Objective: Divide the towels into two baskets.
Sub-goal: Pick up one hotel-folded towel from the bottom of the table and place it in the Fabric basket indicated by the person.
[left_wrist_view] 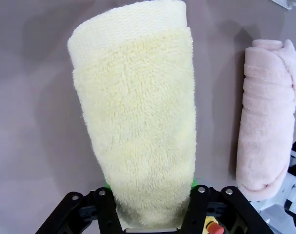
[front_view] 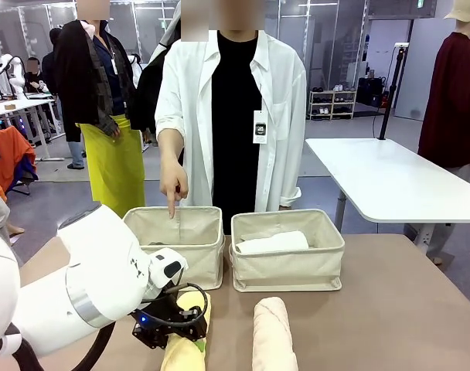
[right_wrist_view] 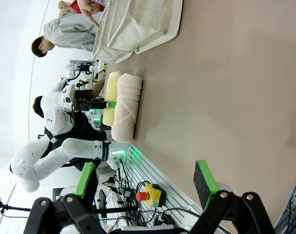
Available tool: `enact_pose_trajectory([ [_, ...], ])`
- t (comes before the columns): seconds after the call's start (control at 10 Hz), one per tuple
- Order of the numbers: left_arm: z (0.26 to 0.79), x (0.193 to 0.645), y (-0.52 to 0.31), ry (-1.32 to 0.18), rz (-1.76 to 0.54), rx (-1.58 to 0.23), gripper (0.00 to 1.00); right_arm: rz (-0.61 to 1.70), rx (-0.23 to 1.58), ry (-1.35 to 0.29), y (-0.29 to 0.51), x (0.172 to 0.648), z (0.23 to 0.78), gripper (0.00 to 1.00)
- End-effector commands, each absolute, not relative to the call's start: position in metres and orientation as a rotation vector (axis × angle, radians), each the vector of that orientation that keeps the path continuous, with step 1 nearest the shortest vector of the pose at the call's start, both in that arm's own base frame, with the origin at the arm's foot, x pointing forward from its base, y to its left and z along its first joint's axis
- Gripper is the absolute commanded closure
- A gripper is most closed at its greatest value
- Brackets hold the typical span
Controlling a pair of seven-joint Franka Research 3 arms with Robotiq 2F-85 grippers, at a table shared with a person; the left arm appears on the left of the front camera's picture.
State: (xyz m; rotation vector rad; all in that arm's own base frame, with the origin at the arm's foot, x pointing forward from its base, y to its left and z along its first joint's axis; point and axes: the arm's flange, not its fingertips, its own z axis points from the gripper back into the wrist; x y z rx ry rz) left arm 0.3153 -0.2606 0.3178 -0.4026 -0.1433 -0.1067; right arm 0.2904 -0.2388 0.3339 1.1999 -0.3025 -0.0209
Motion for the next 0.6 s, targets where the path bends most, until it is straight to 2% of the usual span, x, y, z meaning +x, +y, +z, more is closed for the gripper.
enact_pose_trajectory([
  [0.0,0.319,0.312,-0.264,-0.137,-0.076,-0.38,1.0,-0.017,1.199,-0.314,-0.237,0.288,0.337,0.0],
  [0.2,0.331,0.306,-0.262,-0.159,-0.081,-0.351,1.0,-0.017,1.199,-0.314,-0.237,0.288,0.337,0.0],
  [0.5,0.384,0.283,-0.243,-0.217,-0.388,-0.248,0.98,-0.017,1.199,-0.314,-0.237,0.288,0.337,0.0],
])
